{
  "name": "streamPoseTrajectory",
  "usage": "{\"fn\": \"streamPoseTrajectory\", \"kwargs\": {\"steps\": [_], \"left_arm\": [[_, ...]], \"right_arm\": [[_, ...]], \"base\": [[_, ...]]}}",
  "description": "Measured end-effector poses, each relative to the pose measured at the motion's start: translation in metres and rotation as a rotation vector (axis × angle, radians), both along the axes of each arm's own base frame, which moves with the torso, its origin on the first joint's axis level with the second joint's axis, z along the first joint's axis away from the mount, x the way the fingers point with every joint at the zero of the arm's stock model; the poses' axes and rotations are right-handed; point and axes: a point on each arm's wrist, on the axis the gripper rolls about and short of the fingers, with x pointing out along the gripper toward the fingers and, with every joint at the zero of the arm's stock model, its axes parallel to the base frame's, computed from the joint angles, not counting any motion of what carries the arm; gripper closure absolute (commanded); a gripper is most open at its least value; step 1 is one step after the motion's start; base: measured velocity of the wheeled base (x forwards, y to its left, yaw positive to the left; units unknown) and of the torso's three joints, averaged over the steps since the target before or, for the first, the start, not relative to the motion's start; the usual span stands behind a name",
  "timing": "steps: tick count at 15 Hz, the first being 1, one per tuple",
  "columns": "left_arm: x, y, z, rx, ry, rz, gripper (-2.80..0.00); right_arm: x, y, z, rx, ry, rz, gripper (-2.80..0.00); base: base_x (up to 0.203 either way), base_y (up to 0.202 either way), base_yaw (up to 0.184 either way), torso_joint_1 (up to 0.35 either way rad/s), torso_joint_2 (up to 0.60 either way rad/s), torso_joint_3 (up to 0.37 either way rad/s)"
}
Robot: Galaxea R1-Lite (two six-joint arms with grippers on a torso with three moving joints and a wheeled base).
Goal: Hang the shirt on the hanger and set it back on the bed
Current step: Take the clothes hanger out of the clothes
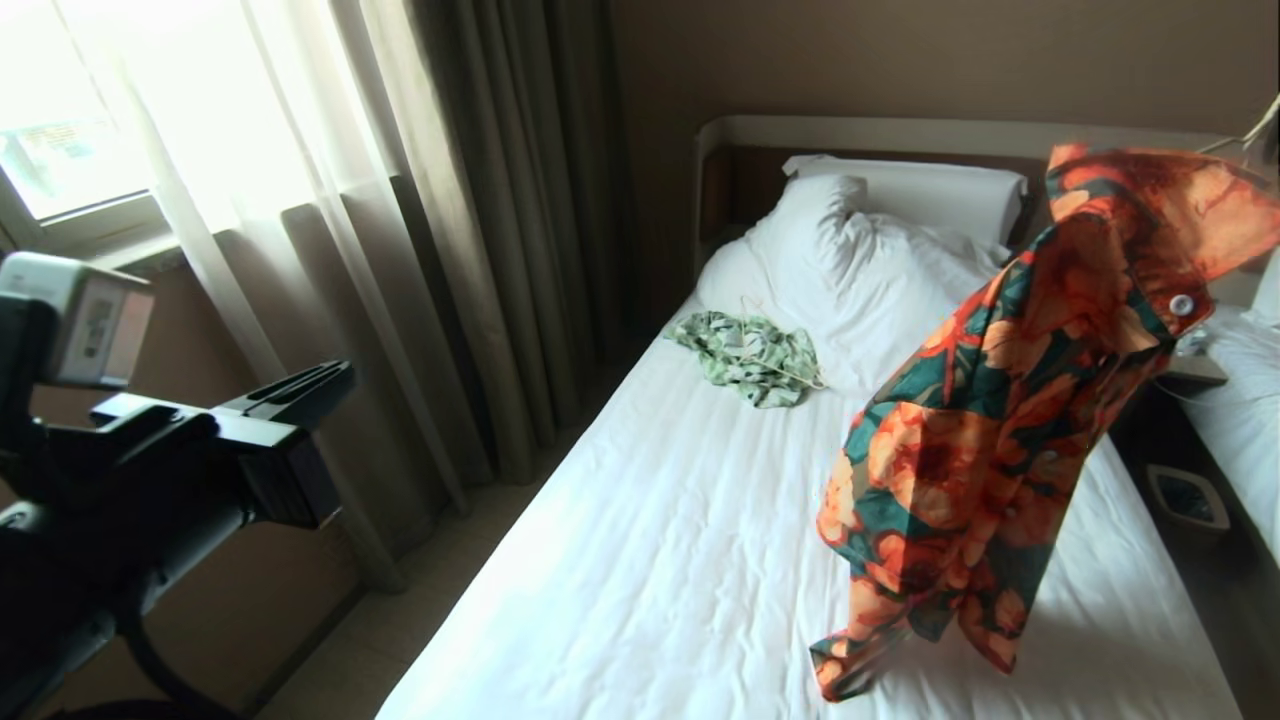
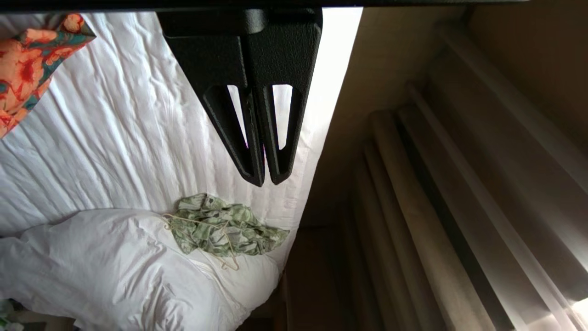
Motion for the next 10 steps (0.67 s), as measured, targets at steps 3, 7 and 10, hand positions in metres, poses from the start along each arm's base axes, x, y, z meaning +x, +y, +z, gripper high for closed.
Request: {"fn": "streamPoseTrajectory", "kwargs": {"steps": [3,7,10], "left_arm": [[-0.012,0.008,0.003,-0.023,-0.032,0.003,0.0],[-0.028,0.019,0.003,-0.045,-0.067,0.008,0.0],[-0.039,0.029,0.001,-0.059,-0.09,0.037,0.0]], "right_arm": [[-0.002,-0.006,0.003,-0.002,-0.024,-0.019,0.0],[-0.004,-0.008,0.006,-0.003,-0.051,-0.025,0.0],[-0.008,-0.007,0.01,-0.004,-0.075,-0.023,0.0]], "base": [[0.0,0.0,0.0,0.0,0.0,0.0],[0.0,0.0,0.0,0.0,0.0,0.0],[0.0,0.0,0.0,0.0,0.0,0.0]]}}
